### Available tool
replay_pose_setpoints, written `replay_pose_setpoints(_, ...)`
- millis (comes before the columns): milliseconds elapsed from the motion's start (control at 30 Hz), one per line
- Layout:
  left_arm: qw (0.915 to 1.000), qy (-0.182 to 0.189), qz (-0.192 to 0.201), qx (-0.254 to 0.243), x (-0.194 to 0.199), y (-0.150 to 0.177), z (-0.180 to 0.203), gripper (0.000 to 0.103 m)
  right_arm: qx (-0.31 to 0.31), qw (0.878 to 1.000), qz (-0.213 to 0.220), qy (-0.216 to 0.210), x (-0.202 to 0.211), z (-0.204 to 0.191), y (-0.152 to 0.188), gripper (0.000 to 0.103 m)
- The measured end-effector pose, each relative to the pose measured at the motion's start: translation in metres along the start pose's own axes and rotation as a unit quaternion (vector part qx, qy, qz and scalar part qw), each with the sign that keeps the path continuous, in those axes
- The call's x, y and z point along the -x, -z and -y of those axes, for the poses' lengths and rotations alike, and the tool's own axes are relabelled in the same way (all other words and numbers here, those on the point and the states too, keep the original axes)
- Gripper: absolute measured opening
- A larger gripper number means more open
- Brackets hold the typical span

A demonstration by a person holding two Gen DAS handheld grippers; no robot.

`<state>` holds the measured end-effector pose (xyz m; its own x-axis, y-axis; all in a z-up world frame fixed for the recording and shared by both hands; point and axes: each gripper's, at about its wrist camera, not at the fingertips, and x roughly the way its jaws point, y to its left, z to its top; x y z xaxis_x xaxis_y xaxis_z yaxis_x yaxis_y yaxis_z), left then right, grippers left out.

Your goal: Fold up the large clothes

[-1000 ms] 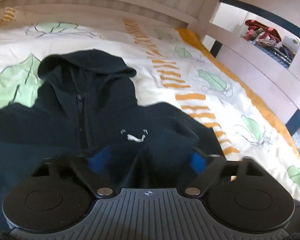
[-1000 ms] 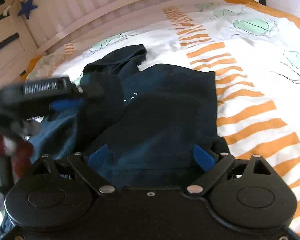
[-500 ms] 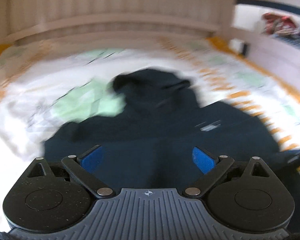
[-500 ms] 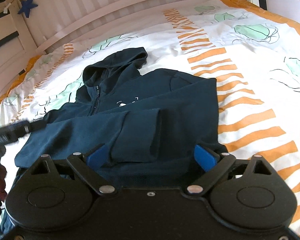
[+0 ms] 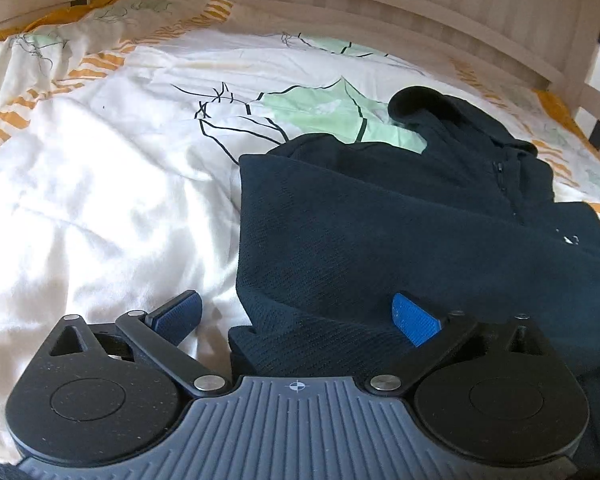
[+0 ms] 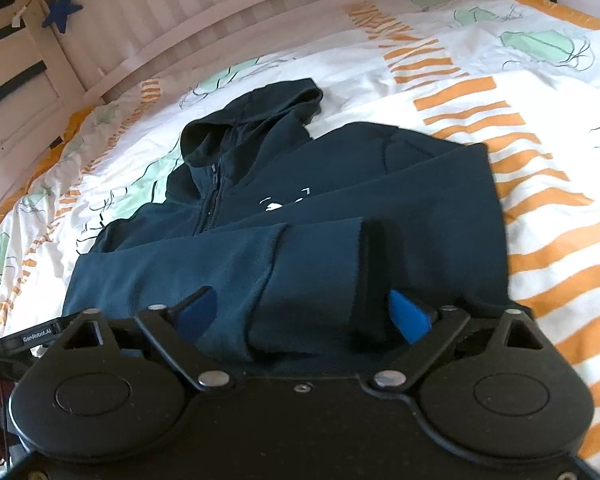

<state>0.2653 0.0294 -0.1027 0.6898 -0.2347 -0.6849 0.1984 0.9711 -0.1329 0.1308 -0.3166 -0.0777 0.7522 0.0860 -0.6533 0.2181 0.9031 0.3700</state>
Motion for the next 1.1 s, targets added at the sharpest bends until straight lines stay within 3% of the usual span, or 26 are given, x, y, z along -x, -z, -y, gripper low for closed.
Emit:
replay_pose_setpoints(33,1.0,0.001,0.001,0.001,0.0,0.0,0.0,0.103,0.004,1.0,-0.003,0.002,-0.003,-0.003,0.0,0.059)
replay_pose_setpoints(167,1.0,0.001,0.002,0.0,0.001,0.002,-0.002,0.103,0.055,0.998,-0.004,0.027,-0.007,-0.019,-0.004,0.025)
replay_pose_setpoints(300,1.0,-0.002,0.003,-0.001,0.0,0.003,-0.001,0.103,0.11,0.992,0.04,0.04,0.005,-0.026,-0.015,0.021)
replay_pose_setpoints(400,1.0,-0.002,0.003,-0.001,0.0,0.002,0.0,0.103,0.109,0.992,0.013,0.055,-0.011,-0.018,-0.013,0.024)
replay_pose_setpoints(467,1.0,-0.002,0.001,-0.001,0.0,0.002,0.001,0.103,0.117,0.991,-0.004,0.071,-0.024,-0.013,-0.005,0.031)
replay_pose_setpoints(567,1.0,-0.003,-0.004,-0.002,0.002,0.001,0.002,0.103,0.105,0.992,0.013,0.069,-0.021,-0.01,-0.001,0.044)
replay_pose_setpoints(633,0.9999,-0.004,-0.014,-0.002,0.005,0.0,0.003,0.103,0.096,0.993,0.011,0.073,-0.016,-0.008,0.0,0.062)
replay_pose_setpoints(733,0.9995,0.0,-0.031,0.007,0.015,0.002,0.0,0.103,0.1,0.992,0.006,0.078,-0.005,-0.005,0.003,0.071)
replay_pose_setpoints(900,0.9985,0.012,-0.054,0.006,0.036,0.01,-0.009,0.103,0.101,0.992,-0.005,0.08,0.01,-0.001,0.009,0.074)
replay_pose_setpoints(1100,0.9952,0.012,-0.077,-0.059,0.063,0.028,-0.01,0.103,0.095,0.994,-0.001,0.061,0.04,-0.002,0.018,0.081)
